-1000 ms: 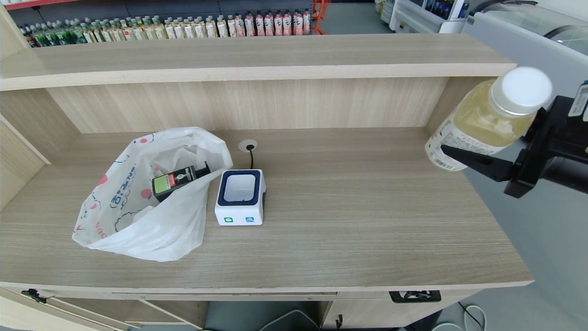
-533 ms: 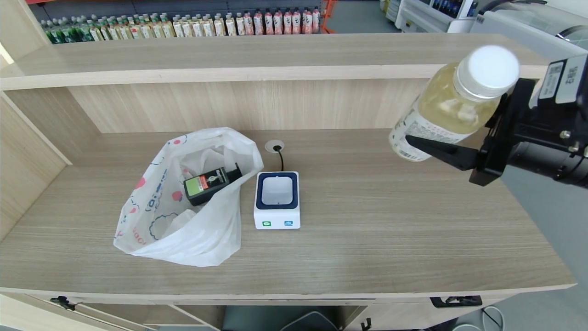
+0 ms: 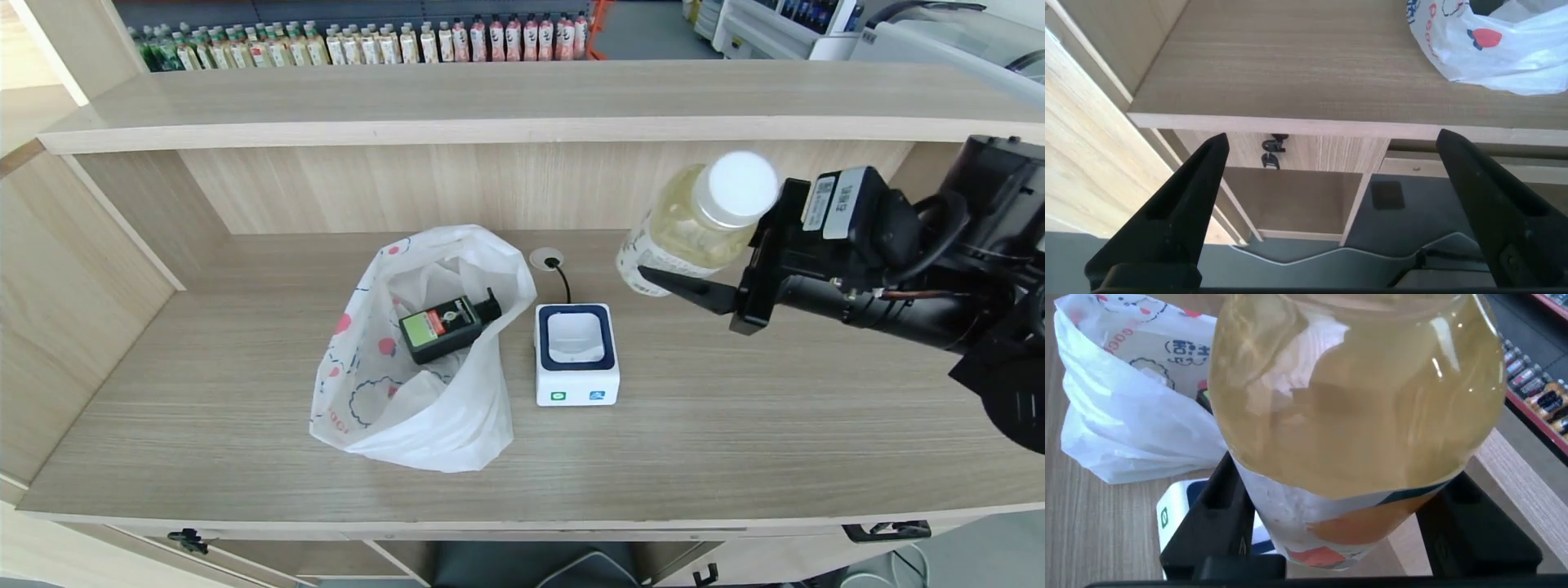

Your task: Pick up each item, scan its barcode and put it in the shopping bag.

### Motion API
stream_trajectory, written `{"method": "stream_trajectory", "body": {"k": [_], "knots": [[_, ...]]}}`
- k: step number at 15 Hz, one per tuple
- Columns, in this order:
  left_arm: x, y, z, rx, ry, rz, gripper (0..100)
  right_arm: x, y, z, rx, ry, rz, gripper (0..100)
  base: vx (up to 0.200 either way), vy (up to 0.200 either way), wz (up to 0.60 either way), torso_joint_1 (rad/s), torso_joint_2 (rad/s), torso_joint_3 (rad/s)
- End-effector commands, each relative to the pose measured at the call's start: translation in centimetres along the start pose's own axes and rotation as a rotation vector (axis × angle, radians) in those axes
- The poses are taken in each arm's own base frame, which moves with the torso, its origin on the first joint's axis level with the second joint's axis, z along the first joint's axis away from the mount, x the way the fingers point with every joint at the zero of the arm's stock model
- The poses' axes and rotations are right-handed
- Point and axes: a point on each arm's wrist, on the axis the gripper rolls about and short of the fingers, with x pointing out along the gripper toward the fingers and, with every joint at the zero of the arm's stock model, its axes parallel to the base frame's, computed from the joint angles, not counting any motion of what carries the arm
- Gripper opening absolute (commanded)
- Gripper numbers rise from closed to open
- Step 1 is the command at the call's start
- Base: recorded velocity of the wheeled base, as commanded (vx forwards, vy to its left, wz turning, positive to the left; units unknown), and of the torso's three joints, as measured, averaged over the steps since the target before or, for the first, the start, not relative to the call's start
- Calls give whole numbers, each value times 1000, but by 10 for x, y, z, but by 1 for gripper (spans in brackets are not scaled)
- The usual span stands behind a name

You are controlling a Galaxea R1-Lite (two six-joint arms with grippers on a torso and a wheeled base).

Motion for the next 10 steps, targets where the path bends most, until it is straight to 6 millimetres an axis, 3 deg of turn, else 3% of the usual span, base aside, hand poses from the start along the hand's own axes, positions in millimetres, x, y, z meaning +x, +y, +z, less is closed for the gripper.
{"method": "stream_trajectory", "body": {"k": [1,10], "knots": [[0,0,0,1,-1,1,100,11,14,-23,12,12,45,0,0,0,0,0,0,0],[0,0,0,1,-1,2,100,26,36,-57,-75,-59,85,0,0,0,0,0,0,0]]}}
